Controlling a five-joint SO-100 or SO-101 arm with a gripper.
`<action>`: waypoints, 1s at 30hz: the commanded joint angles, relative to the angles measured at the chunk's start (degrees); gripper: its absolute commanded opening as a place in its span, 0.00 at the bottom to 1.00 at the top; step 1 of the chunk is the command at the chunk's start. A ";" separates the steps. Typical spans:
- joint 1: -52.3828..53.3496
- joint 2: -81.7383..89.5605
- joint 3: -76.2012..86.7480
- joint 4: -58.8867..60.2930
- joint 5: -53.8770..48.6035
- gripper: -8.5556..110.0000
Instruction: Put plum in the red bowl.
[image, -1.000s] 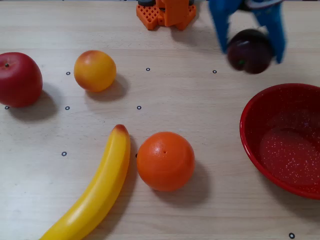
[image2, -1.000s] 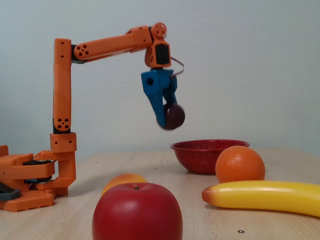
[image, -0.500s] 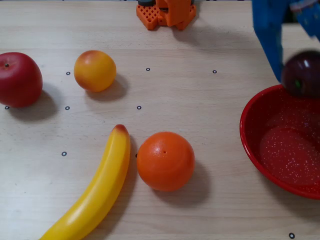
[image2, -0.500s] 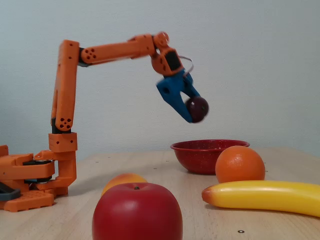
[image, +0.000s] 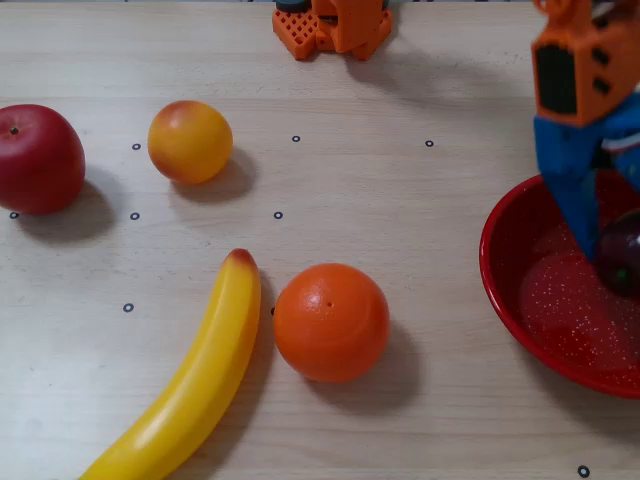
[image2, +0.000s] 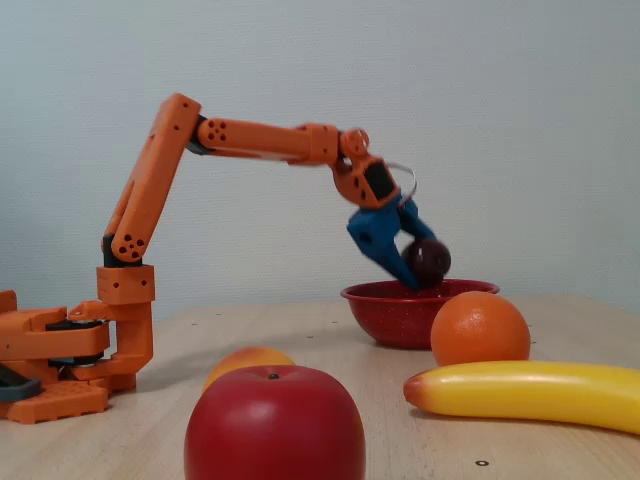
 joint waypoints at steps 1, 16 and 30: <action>0.18 2.37 -7.56 -1.85 -0.88 0.07; 0.35 -6.33 -12.30 -2.20 -5.10 0.07; 1.58 -4.22 -13.18 8.35 -12.92 0.41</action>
